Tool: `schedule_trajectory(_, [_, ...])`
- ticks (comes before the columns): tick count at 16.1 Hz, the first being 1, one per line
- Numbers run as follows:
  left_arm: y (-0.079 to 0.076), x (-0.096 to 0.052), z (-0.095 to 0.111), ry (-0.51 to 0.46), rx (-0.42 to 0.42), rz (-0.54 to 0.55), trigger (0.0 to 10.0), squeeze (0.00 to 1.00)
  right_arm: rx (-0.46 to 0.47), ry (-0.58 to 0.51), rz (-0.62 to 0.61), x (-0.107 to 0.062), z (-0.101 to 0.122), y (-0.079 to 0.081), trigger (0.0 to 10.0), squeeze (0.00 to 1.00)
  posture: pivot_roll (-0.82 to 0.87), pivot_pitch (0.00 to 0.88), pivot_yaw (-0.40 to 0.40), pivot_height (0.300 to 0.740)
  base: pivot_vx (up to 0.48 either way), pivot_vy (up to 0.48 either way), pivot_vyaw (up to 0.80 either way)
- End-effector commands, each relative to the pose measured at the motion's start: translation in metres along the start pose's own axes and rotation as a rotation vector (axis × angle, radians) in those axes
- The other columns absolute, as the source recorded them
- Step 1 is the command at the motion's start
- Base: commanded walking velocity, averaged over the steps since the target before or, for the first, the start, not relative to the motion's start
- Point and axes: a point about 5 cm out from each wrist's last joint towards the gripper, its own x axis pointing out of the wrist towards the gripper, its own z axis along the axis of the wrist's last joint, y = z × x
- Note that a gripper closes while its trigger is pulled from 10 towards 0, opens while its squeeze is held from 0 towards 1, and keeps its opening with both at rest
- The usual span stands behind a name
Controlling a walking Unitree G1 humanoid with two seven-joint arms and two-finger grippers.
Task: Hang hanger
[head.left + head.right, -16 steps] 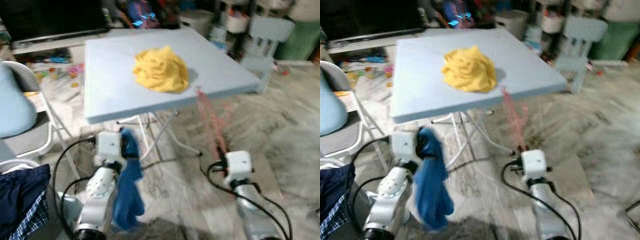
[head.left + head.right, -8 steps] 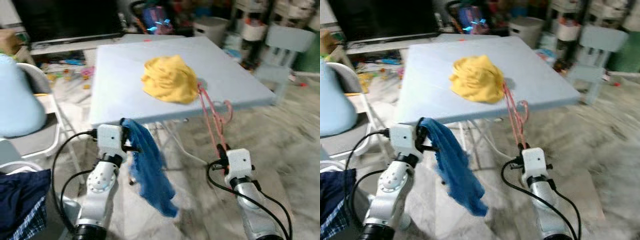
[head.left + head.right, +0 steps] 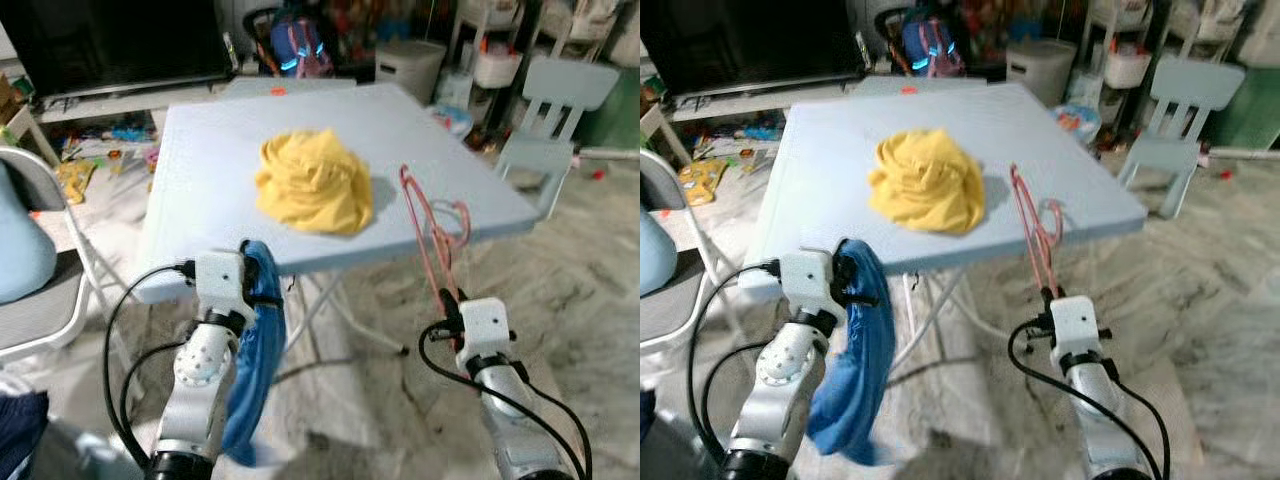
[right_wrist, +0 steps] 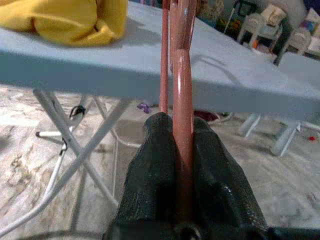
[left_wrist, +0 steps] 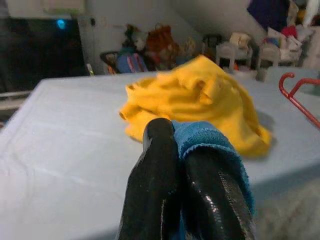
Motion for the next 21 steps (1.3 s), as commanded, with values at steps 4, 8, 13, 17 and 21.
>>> schedule_trajectory(4, [0.007, 0.004, 0.015, -0.058, 0.024, 0.023, 10.0, 0.0, 0.016, -0.032, 0.018, 0.005, 0.007, 0.01, 10.0, 0.0, 0.05, 0.0, -0.002, 0.74, 0.41, 0.0, 0.0])
schedule_trajectory(8, [0.006, 0.006, 0.021, -0.075, 0.018, 0.031, 10.0, 0.0, 0.009, -0.028, 0.021, 0.004, 0.006, 0.009, 10.0, 0.0, 0.05, 0.0, -0.005, 0.74, 0.305, 0.0, 0.0])
schedule_trajectory(13, [0.016, 0.006, 0.018, -0.054, 0.053, 0.117, 10.0, 0.0, -0.001, -0.025, 0.036, 0.002, 0.004, 0.011, 10.0, 0.0, 0.05, 0.0, -0.003, 0.74, 0.0, 0.0, 0.0])
schedule_trajectory(17, [0.018, 0.006, 0.015, -0.038, 0.071, 0.132, 10.0, 0.0, -0.039, -0.029, 0.036, 0.001, 0.003, 0.004, 10.0, 0.0, 0.05, 0.0, -0.001, 0.74, 0.0, 0.0, 0.2])
schedule_trajectory(21, [0.018, 0.006, 0.013, -0.026, 0.075, 0.135, 10.0, 0.0, -0.024, -0.031, 0.041, 0.002, 0.004, 0.01, 10.0, 0.0, 0.05, 0.0, 0.0, 0.74, 0.0, 0.0, 0.8])
